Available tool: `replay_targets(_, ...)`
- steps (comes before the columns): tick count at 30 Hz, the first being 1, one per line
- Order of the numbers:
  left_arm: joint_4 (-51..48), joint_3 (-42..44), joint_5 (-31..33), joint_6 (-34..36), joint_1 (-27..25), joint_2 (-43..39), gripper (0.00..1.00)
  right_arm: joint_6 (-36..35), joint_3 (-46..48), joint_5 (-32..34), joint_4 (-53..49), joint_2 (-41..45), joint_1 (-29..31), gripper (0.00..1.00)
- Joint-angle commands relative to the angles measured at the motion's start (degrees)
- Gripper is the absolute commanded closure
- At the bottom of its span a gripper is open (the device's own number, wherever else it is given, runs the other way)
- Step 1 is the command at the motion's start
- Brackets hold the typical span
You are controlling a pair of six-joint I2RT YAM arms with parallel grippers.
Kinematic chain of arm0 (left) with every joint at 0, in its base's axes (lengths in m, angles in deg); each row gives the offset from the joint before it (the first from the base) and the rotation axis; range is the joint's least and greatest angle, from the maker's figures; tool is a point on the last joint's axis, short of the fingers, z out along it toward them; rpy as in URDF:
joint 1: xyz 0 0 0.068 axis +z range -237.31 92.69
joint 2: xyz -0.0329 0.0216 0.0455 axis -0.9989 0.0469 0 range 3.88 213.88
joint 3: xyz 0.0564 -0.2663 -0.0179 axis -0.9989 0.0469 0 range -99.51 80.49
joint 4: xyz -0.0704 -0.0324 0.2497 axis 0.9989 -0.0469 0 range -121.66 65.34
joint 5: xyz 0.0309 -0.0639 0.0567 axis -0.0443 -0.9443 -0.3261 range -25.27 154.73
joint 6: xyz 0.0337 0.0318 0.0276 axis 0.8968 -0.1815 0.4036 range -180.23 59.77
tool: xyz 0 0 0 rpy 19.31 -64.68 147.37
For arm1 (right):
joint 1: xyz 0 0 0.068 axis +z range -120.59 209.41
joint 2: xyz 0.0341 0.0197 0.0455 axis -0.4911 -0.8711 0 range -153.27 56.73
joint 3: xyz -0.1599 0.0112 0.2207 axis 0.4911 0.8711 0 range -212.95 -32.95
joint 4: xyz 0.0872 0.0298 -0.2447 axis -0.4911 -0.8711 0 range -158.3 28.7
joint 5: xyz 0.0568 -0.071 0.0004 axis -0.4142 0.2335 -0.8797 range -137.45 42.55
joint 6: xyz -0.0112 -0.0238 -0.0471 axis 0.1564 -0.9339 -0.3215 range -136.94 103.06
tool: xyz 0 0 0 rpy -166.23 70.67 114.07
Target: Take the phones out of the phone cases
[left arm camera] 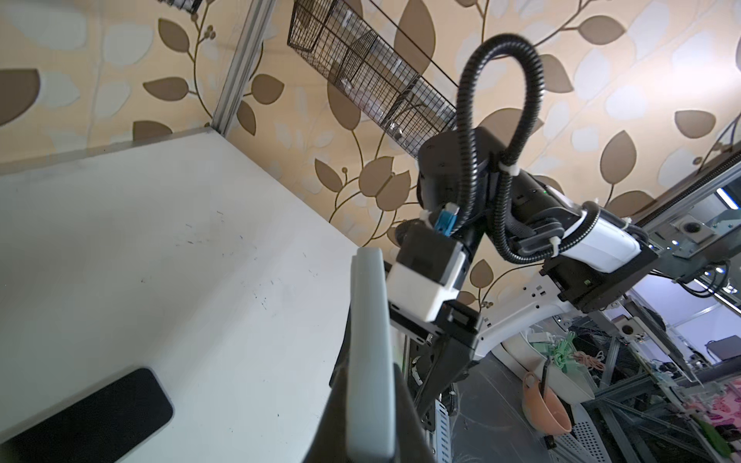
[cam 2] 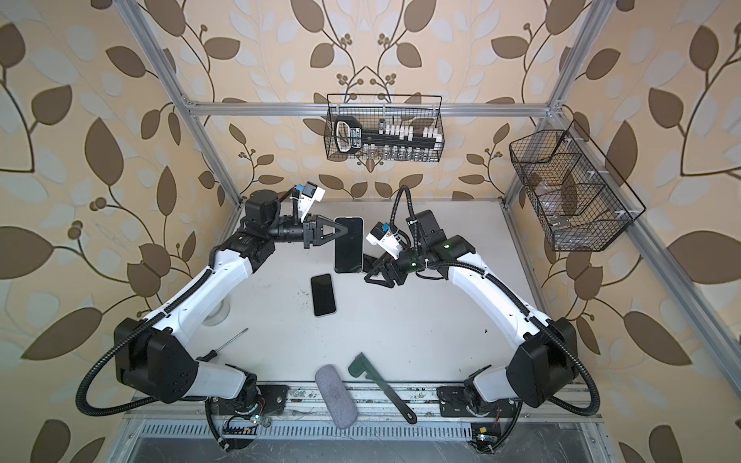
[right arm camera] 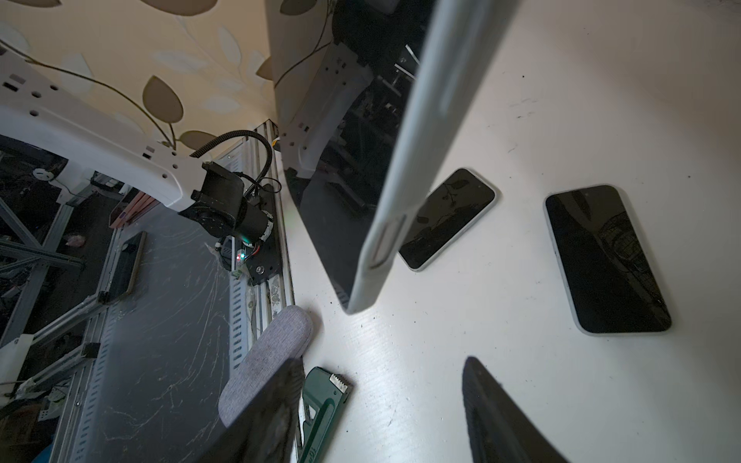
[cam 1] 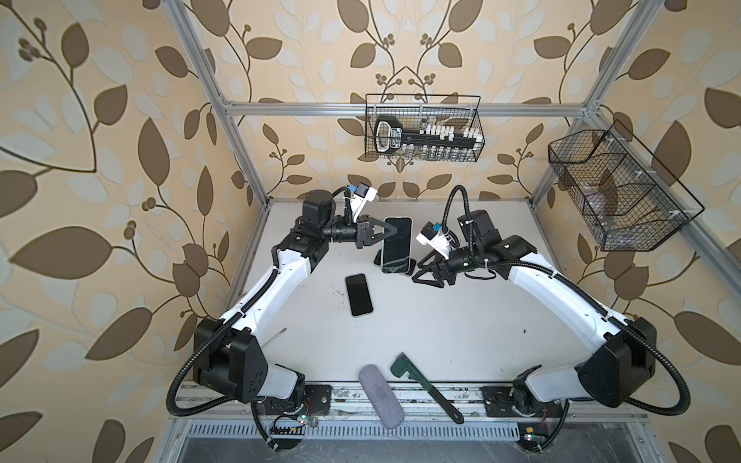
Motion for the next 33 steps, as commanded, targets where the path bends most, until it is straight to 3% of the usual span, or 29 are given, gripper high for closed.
replay_targets(1,5.03,0.28,-0.94,1.21,-0.84,-1.50,1.00,-3.26,0.94,-2.02,0.36,-0.76,1.19,0.40)
replay_targets(33,12.78,1.17,-3.95,-5.72,-2.90,-1.00,1.00,-7.03,-3.28,-10.28,-0.78,-4.58,0.27,0.78)
